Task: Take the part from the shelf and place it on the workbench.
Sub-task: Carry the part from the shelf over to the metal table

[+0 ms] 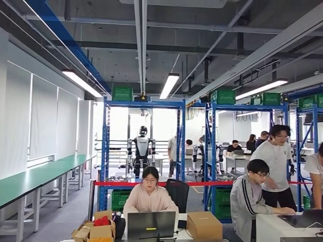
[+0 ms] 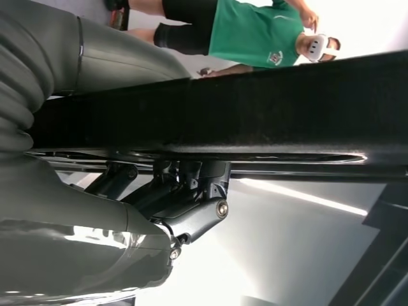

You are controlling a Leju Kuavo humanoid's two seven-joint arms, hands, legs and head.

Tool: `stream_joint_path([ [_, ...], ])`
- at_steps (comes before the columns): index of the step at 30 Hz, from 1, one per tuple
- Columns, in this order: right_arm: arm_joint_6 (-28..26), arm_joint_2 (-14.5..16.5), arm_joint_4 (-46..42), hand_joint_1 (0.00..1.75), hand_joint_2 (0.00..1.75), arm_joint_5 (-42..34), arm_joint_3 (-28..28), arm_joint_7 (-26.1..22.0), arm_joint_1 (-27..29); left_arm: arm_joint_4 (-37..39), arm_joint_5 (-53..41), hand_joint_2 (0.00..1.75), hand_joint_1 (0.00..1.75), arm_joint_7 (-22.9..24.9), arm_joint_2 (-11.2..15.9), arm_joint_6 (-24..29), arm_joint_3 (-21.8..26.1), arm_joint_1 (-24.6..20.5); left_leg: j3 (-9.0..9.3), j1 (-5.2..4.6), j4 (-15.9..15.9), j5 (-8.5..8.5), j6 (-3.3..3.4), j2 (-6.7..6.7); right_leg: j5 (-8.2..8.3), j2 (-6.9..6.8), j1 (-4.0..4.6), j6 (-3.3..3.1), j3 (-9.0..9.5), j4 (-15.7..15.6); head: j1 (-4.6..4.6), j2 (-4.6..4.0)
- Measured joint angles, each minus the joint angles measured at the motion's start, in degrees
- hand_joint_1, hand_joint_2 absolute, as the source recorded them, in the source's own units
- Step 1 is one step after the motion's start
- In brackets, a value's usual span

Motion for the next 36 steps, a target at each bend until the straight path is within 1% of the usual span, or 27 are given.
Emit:
stream_joint_path([
  [1, 0.1, 0.0, 0.0, 1.75, 1.75, 0.0, 0.0, 0.0, 0.1, 0.0, 0.0, 1.75, 0.0, 0.0, 0.0, 0.0, 0.0, 0.1, -1.44, 0.0, 1.0, -0.16, -0.12, 0.0, -0.45, 0.11, 0.01, 0.01, 0.5, 0.0, 0.0, -0.01],
  [2, 0.1, 0.0, 0.0, 1.75, 1.75, 0.1, 0.0, 0.0, 0.1, 0.0, 0.0, 1.75, 0.0, 0.0, 0.0, 0.0, 0.0, 0.2, -1.99, 0.02, 0.2, 0.9, -0.22, 0.01, -0.96, 0.21, 0.0, 0.08, 1.15, 0.0, 0.0, -0.01],
  [3, 0.2, 0.0, 0.0, 1.75, 1.75, 0.1, 0.1, 0.0, 0.1, 0.0, -0.1, 1.75, 0.0, 0.0, 0.0, 0.0, 0.0, 0.2, -1.71, 0.05, -2.3, 3.25, -0.3, 0.01, -1.53, 0.28, -0.02, 0.23, 1.93, 0.0, 0.0, -0.02],
  [4, 0.2, 0.0, 0.0, 1.75, 1.75, 0.1, 0.1, 0.0, 0.1, 0.0, -0.1, 1.75, 0.0, 0.0, 0.0, 0.0, 0.0, 0.2, -1.03, 0.08, -5.7, 6.29, -0.28, 0.01, -2.16, 0.3, -0.03, 0.45, 2.67, 0.0, 0.0, -0.02],
  [5, 0.2, 0.0, 0.0, 1.75, 1.75, 0.1, 0.1, 0.0, 0.1, 0.0, -0.1, 1.75, 0.0, 0.0, 0.0, 0.0, 0.0, 0.2, -0.35, 0.0, -8.7, 8.36, -0.19, 0.01, -2.74, 0.3, 0.01, 0.72, 3.32, 0.1, -0.01, -0.03],
  [6, 0.3, 0.0, 0.0, 1.75, 1.75, 0.1, 0.1, 0.0, 0.1, 0.0, -0.1, 1.75, 0.0, 0.0, 0.0, 0.0, 0.0, 0.2, 0.12, -0.12, -10.8, 9.77, 0.07, 0.01, -3.23, 0.33, 0.05, 1.05, 3.62, 0.2, -0.02, -0.01],
  [7, 0.3, 0.0, 0.0, 1.75, 1.75, 0.1, 0.1, 0.0, 0.1, 0.0, -0.1, 1.75, 0.0, 0.0, 0.0, 0.0, 0.0, 0.2, 0.26, -0.27, -11.8, 10.17, 0.4, 0.01, -3.59, 0.35, 0.09, 1.39, 3.75, 0.4, -0.02, 0.01],
  [10, 0.3, 0.0, -0.2, 1.75, 1.75, 0.1, 0.1, -0.1, -0.1, 0.0, -0.2, 1.75, 0.0, 0.0, 0.0, 0.0, 0.0, 0.2, 0.84, -0.31, -12.2, 9.67, 1.41, -0.05, -4.29, 0.37, 0.05, 2.39, 4.02, 0.8, -0.02, 0.03],
  [11, 0.3, 0.0, -0.3, 1.75, 1.75, 0.1, 0.1, -0.1, -0.2, 0.0, -0.2, 1.75, 0.0, 0.0, 0.0, 0.0, 0.0, 0.2, 1.28, -0.17, -12.4, 9.47, 1.69, -0.07, -4.62, 0.29, -0.02, 2.76, 3.55, 2.0, -0.02, 0.02],
  [12, 0.3, 0.0, -0.4, 1.75, 1.75, 0.1, 0.1, -0.1, -0.3, 0.0, -0.2, 1.75, 0.0, 0.0, 0.0, 0.0, 0.0, 0.1, 1.75, -0.03, -12.6, 9.25, 1.92, -0.09, -5.26, 0.2, -0.15, 3.13, 2.33, 4.4, -0.02, 0.01],
  [13, 0.3, 0.0, -0.4, 1.75, 1.75, 0.1, 0.1, -0.1, -0.4, 0.0, -0.2, 1.75, 0.0, -0.1, 0.1, 0.0, 0.0, 0.1, 2.15, 0.0, -12.7, 8.96, 2.09, -0.09, -6.22, 0.1, -0.32, 3.49, 0.36, 7.9, -0.02, 0.01],
  [15, 0.4, 0.0, -0.4, 1.75, 1.75, 0.1, 0.1, -0.1, -0.3, 0.0, -0.2, 1.75, 0.0, -0.1, 0.1, 0.0, 0.0, 0.0, 2.93, 0.01, -12.7, 8.21, 2.22, -0.09, -8.6, 0.01, -0.67, 4.0, -4.68, 15.3, -0.02, 0.0],
  [16, 0.4, 0.0, -0.4, 1.75, 1.75, 0.1, 0.1, -0.1, -0.3, 0.0, -0.2, 1.75, 0.0, -0.1, 0.1, 0.0, 0.0, 0.0, 3.41, 0.01, -12.7, 7.77, 2.2, -0.1, -8.95, 0.0, -0.77, 4.12, -6.51, 17.1, -0.02, 0.0],
  [17, 0.4, 0.0, -0.4, 1.75, 1.75, 0.2, 0.1, -0.1, -0.2, 0.0, -0.2, 1.75, 0.0, 0.0, 0.1, 0.0, 0.0, 0.1, 4.03, 0.01, -12.7, 7.29, 2.14, -0.12, -8.18, -0.01, -0.8, 4.14, -7.41, 17.0, -0.02, -0.01],
  [18, 0.4, 0.0, -0.4, 1.75, 1.75, 0.1, 0.1, -0.1, -0.3, 0.0, -0.2, 1.75, 0.0, 0.0, 0.1, 0.0, 0.0, 0.1, 4.75, 0.01, -12.7, 6.78, 2.06, -0.15, -6.21, -0.01, -0.78, 4.02, -7.24, 14.8, -0.02, -0.01],
  [20, 0.4, 0.0, -0.4, 1.75, 1.75, 0.1, 0.1, -0.1, -0.3, 0.0, -0.2, 1.75, 0.0, -0.1, 0.0, 0.0, 0.0, 0.1, 6.23, 0.02, -12.9, 5.76, 1.72, -0.19, -0.97, -0.06, -0.5, 3.42, -5.36, 7.5, -0.02, -0.02],
  [21, 0.4, -0.1, -0.4, 1.75, 1.75, 0.1, 0.1, -0.1, -0.3, 0.0, -0.2, 1.75, 0.0, -0.1, 0.0, 0.0, 0.0, 0.0, 6.68, 0.04, -13.0, 5.37, 1.46, -0.21, 0.42, -0.09, -0.26, 2.92, -4.53, 4.7, -0.04, -0.02],
  [22, 0.4, -0.1, -0.5, 1.75, 1.75, 0.1, 0.1, -0.1, -0.3, 0.0, -0.2, 1.75, 0.0, -0.1, -0.1, 0.0, 0.0, 0.0, 7.01, 0.06, -13.2, 5.06, 1.15, -0.22, 1.26, -0.1, 0.0, 2.41, -4.08, 3.0, -0.05, -0.01],
  [24, 0.3, -0.1, -0.6, 1.75, 1.75, 0.1, 0.0, 0.0, -0.4, 0.0, -0.2, 1.75, 0.0, -0.2, -0.1, 0.0, 0.0, 0.0, 7.62, 0.06, -13.5, 5.0, 0.53, -0.18, 0.98, -0.06, 0.29, 1.4, -3.61, 2.3, -0.07, 0.0],
  [26, 0.3, -0.2, -0.7, 1.75, 1.75, 0.1, 0.0, 0.0, -0.3, 0.0, -0.3, 1.75, 0.0, -0.2, -0.1, 0.0, 0.0, -0.1, 8.08, 0.04, -12.7, 4.98, 0.2, -0.12, 1.09, -0.07, 0.08, 0.75, -2.31, 1.4, -0.05, 0.0],
  [28, 0.3, -0.2, -0.9, 1.75, 1.75, 0.0, 0.0, 0.0, -0.4, 0.0, -0.3, 1.75, 0.0, -0.2, -0.1, 0.0, 0.0, -0.1, 7.91, 0.03, -11.6, 4.81, 0.14, -0.1, 1.07, -0.12, -0.16, 0.51, -1.26, 0.6, -0.04, 0.0],
  [31, 0.4, -0.2, -0.9, 1.75, 1.75, 0.0, 0.0, 0.0, -0.5, 0.0, -0.3, 1.75, 0.0, -0.2, -0.1, -0.1, 0.0, -0.2, 7.28, 0.0, -10.4, 4.57, 0.16, -0.11, 0.98, -0.13, -0.17, 0.37, -1.02, 0.5, -0.04, -0.01],
  [32, 0.4, -0.2, -0.9, 1.75, 1.75, 0.0, 0.0, 0.0, -0.5, 0.0, -0.3, 1.75, 0.0, -0.2, -0.1, -0.1, 0.0, -0.2, 6.6, 0.01, -9.2, 4.24, 0.17, -0.11, 0.89, -0.14, -0.17, 0.27, -0.88, 0.4, -0.04, -0.02],
  [33, 0.4, -0.1, -0.9, 1.75, 1.75, 0.0, 0.0, 0.0, -0.5, 0.0, -0.3, 1.75, 0.0, -0.2, -0.1, -0.1, 0.0, -0.2, 4.02, 0.0, -5.6, 2.92, 0.04, -0.11, 0.47, -0.08, -0.1, 0.11, -0.47, 0.4, -0.04, -0.02],
  [34, 0.4, -0.1, -0.9, 1.75, 1.75, 0.0, 0.1, 0.0, -0.4, 0.0, -0.4, 1.75, 0.0, -0.2, -0.1, -0.1, 0.0, -0.2, 1.62, -0.02, -3.1, 2.55, -0.1, -0.11, -0.16, 0.03, -0.03, 0.0, 0.21, 0.4, -0.04, -0.03],
  [35, 0.4, -0.1, -0.9, 1.75, 1.75, 0.0, 0.1, 0.0, -0.3, 0.0, -0.4, 1.75, 0.0, -0.2, -0.1, -0.1, 0.0, -0.1, -0.13, -0.01, -2.2, 3.14, -0.22, -0.11, -0.87, 0.14, 0.03, -0.01, 1.0, 0.4, -0.04, -0.03],
  [36, 0.4, -0.1, -0.9, 1.75, 1.75, 0.0, 0.1, 0.0, -0.2, 0.0, -0.4, 1.75, 0.0, -0.2, -0.1, 0.0, 0.0, 0.0, -1.27, -0.02, -2.9, 4.8, -0.3, -0.11, -1.73, 0.26, 0.1, 0.07, 2.01, 0.4, -0.04, -0.03],
])
